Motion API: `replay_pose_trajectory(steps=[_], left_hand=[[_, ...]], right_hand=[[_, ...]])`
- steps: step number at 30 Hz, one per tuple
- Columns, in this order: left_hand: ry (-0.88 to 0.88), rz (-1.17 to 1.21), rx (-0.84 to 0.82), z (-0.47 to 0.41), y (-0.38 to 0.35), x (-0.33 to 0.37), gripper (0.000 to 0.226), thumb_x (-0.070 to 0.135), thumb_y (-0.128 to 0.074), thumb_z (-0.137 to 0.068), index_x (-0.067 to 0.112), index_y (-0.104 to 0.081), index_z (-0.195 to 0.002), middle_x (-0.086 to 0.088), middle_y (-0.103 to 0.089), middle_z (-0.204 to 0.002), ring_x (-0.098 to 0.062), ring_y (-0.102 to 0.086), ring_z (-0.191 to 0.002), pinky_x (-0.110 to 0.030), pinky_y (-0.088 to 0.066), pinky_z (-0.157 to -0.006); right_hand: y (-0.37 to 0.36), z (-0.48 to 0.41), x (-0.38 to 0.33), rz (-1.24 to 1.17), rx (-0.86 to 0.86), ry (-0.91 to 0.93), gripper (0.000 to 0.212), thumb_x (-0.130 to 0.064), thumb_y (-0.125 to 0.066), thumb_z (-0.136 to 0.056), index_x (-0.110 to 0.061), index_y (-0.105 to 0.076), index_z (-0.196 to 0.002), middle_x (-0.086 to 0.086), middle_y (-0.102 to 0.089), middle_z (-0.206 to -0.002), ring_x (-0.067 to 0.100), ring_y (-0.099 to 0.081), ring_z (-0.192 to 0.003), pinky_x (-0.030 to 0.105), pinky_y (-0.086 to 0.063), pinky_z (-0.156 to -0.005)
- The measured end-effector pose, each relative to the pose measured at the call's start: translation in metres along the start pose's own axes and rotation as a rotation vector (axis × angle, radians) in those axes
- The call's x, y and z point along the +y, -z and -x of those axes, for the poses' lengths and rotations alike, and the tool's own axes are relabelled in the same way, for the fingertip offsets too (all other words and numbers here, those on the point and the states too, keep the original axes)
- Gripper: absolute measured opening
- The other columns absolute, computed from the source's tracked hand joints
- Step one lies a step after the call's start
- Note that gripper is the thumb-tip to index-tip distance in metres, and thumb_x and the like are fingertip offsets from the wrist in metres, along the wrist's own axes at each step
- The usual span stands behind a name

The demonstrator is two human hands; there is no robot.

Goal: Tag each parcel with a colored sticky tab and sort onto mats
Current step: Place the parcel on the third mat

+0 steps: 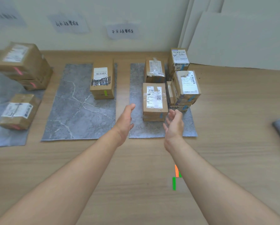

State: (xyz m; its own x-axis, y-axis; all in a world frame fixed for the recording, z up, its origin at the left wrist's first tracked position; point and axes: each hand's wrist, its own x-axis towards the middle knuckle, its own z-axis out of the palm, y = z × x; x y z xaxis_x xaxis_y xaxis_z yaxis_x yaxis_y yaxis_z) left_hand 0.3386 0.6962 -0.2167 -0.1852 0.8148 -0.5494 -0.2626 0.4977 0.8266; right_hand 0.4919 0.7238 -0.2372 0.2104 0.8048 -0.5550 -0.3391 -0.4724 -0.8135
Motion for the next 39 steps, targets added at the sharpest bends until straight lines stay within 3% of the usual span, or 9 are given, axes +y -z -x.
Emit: replay_pose_trajectory(steps=[6,11,15,19,23,27,31,34,39], left_hand=[[-0.055,0.005,-0.021,0.070,0.018,0.024,0.058,0.052,-0.042,-0.099,0.031,-0.036,-0.154,0.008,-0.027,-0.162,-0.020,-0.025,-0.150,-0.035,-0.027,-0.116],[-0.172,-0.006,-0.053,0.134,0.031,0.042,0.061,0.054,-0.042,-0.098,0.030,-0.035,-0.154,0.005,-0.029,-0.162,-0.024,-0.025,-0.150,-0.042,-0.027,-0.121],[-0.239,-0.033,-0.090,0.191,0.031,0.062,0.085,0.064,-0.047,-0.076,0.030,-0.036,-0.153,-0.002,-0.026,-0.163,-0.025,-0.027,-0.150,-0.041,-0.025,-0.120],[-0.331,-0.043,-0.115,0.242,0.026,0.073,0.069,0.060,-0.042,-0.093,0.028,-0.034,-0.154,-0.003,-0.021,-0.165,-0.022,-0.026,-0.150,-0.043,-0.019,-0.123],[-0.351,-0.103,-0.087,0.297,0.014,0.079,0.104,0.082,-0.048,-0.061,0.037,-0.034,-0.154,0.002,-0.029,-0.162,-0.021,-0.024,-0.150,-0.047,-0.017,-0.123],[-0.441,-0.108,-0.124,0.348,0.001,0.077,0.077,0.078,-0.034,-0.088,0.041,-0.026,-0.156,0.008,-0.016,-0.166,-0.020,-0.013,-0.154,-0.050,-0.010,-0.125],[-0.488,-0.132,-0.134,0.401,-0.005,0.074,0.076,0.079,-0.024,-0.091,0.040,-0.024,-0.157,0.009,-0.012,-0.167,-0.021,-0.008,-0.154,-0.050,-0.007,-0.125],[-0.526,-0.133,-0.125,0.440,-0.007,0.073,0.076,0.077,-0.021,-0.092,0.038,-0.025,-0.156,0.005,-0.010,-0.168,-0.022,-0.008,-0.154,-0.050,-0.008,-0.125],[-0.599,-0.165,-0.079,0.484,0.003,0.074,0.080,0.078,-0.017,-0.092,0.035,-0.020,-0.159,0.006,-0.010,-0.168,-0.021,-0.007,-0.154,-0.052,-0.005,-0.125]], right_hand=[[-0.002,0.079,-0.019,0.041,-0.083,0.088,0.043,-0.039,-0.043,-0.103,-0.017,-0.060,-0.136,-0.001,-0.058,-0.142,0.018,-0.052,-0.133,0.035,-0.041,-0.111],[0.000,0.149,-0.035,0.062,-0.133,0.175,0.038,-0.040,-0.044,-0.102,-0.020,-0.066,-0.126,-0.002,-0.063,-0.133,0.016,-0.057,-0.126,0.038,-0.043,-0.112],[0.007,0.201,-0.050,0.073,-0.171,0.253,0.034,-0.040,-0.043,-0.102,-0.023,-0.067,-0.117,-0.003,-0.065,-0.128,0.015,-0.059,-0.121,0.040,-0.043,-0.112],[0.018,0.248,-0.070,0.070,-0.212,0.331,0.029,-0.039,-0.045,-0.100,-0.024,-0.068,-0.111,-0.002,-0.066,-0.126,0.016,-0.062,-0.118,0.041,-0.044,-0.112],[0.039,0.289,-0.091,0.096,-0.234,0.448,0.034,-0.043,-0.048,-0.091,-0.025,-0.071,-0.108,-0.001,-0.070,-0.123,0.018,-0.065,-0.115,0.042,-0.047,-0.110],[0.067,0.335,-0.107,0.113,-0.277,0.490,0.047,-0.050,-0.047,-0.084,-0.024,-0.070,-0.116,-0.004,-0.068,-0.126,0.016,-0.062,-0.121,0.040,-0.044,-0.111],[0.090,0.379,-0.113,0.144,-0.334,0.523,0.048,-0.052,-0.046,-0.089,-0.026,-0.069,-0.123,-0.008,-0.065,-0.129,0.015,-0.058,-0.122,0.043,-0.041,-0.115],[0.097,0.402,-0.115,0.126,-0.349,0.523,0.055,-0.063,-0.048,-0.073,-0.032,-0.071,-0.113,-0.008,-0.067,-0.126,0.017,-0.060,-0.122,0.045,-0.042,-0.113],[0.102,0.442,-0.114,0.161,-0.390,0.569,0.040,-0.057,-0.043,-0.085,-0.037,-0.069,-0.107,-0.016,-0.065,-0.119,0.013,-0.059,-0.118,0.039,-0.044,-0.108]])
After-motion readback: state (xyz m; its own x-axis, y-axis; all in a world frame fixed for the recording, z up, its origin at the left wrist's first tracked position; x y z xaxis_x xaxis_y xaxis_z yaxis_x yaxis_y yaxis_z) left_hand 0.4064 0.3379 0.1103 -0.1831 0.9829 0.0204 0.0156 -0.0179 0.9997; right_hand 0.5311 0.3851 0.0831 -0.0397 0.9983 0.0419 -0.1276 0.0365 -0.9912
